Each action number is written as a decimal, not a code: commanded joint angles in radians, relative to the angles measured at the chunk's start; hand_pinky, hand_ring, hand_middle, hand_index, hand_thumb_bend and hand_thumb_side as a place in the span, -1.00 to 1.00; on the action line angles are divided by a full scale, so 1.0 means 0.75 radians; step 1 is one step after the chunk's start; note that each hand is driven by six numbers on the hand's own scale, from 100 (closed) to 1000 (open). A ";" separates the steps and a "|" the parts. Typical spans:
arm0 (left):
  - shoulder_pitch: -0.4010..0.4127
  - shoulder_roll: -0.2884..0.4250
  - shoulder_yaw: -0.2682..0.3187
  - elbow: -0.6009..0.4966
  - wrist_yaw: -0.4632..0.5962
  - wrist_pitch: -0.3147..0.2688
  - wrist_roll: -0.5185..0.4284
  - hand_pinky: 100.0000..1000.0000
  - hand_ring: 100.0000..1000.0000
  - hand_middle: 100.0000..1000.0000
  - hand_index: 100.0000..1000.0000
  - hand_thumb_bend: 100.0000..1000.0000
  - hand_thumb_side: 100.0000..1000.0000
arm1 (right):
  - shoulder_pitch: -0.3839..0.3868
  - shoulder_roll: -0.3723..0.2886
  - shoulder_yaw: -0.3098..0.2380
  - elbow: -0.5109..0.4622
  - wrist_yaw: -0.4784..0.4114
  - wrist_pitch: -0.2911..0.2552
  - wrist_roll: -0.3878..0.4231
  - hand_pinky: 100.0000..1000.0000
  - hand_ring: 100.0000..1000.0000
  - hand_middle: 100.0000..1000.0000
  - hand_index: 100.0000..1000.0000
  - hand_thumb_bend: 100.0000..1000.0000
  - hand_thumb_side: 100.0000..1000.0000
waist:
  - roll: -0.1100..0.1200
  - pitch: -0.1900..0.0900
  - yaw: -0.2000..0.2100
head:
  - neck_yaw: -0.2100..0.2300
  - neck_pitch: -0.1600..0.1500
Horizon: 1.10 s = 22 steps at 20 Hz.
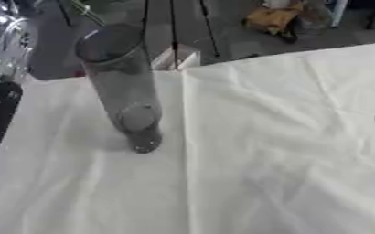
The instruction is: Arrange flowers into the vase.
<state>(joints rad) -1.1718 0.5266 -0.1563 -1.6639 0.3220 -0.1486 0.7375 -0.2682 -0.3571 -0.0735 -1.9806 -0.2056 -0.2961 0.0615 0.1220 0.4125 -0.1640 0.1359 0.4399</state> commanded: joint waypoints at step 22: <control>0.028 0.056 -0.021 -0.163 0.088 0.159 0.026 -1.00 -1.00 -1.00 -0.94 -0.64 0.58 | 0.001 -0.025 -0.013 -0.026 -0.035 0.006 -0.013 0.85 0.58 -0.29 0.44 -1.00 0.80 | -0.009 -0.089 0.024 | -0.025 0.025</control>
<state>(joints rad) -1.1356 0.5369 -0.1695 -1.7720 0.3944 -0.0341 0.7587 -0.2634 -0.3574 -0.0740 -1.9806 -0.2260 -0.2896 0.0526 0.1220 0.3854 -0.1476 0.1206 0.4569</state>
